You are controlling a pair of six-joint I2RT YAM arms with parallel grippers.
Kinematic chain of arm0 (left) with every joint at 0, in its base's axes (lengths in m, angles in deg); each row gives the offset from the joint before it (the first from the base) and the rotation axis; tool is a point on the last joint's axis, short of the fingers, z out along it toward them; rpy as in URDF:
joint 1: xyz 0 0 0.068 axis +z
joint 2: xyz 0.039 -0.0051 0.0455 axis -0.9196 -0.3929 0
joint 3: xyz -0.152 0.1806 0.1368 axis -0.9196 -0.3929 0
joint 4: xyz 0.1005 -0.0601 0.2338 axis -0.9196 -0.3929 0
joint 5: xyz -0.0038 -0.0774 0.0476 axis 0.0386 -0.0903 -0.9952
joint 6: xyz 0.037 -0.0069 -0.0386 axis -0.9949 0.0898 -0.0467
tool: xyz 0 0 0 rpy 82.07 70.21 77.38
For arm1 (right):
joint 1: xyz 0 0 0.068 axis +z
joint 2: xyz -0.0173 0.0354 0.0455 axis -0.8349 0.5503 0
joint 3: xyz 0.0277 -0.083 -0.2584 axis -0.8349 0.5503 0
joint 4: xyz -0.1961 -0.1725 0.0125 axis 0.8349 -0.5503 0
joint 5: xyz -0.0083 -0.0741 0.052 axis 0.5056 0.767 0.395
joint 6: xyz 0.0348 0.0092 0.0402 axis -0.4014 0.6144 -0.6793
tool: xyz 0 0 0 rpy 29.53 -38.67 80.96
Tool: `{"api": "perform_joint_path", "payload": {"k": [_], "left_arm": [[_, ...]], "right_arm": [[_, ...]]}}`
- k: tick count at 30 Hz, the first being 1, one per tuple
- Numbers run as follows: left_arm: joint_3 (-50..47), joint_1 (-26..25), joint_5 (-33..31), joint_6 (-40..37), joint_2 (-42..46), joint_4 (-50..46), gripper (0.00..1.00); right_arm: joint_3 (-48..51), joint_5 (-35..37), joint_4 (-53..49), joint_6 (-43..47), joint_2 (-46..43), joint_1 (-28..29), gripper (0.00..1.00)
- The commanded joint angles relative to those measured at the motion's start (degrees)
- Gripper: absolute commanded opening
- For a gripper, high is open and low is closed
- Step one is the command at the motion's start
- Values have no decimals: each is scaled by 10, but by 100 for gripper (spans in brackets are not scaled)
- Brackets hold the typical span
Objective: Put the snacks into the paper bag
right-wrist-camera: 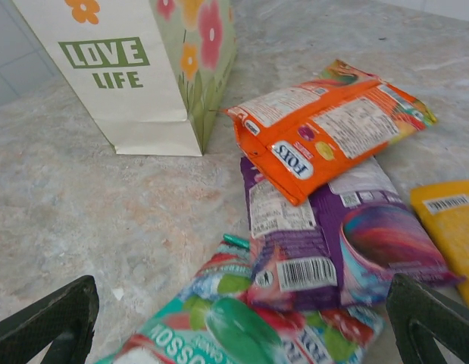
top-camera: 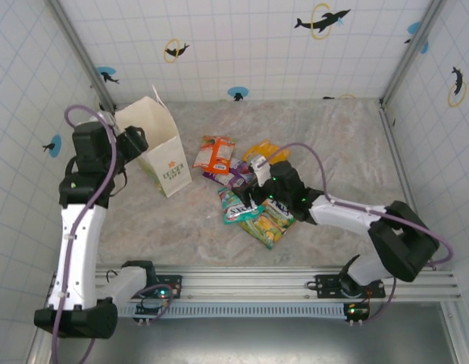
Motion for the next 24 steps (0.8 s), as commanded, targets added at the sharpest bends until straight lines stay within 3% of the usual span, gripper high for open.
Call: {"api": "perform_joint_path", "payload": {"k": [1, 11, 24], "left_arm": [[46, 3, 5, 18, -50, -95, 80], [150, 43, 3, 15, -173, -152, 86], [114, 72, 23, 33, -219, -77, 66]], "right_arm": [[-63, -1, 38, 30, 44, 12, 100], [-212, -14, 44, 44, 183, 20, 100], [-185, -53, 71, 12, 181, 26, 99]]}}
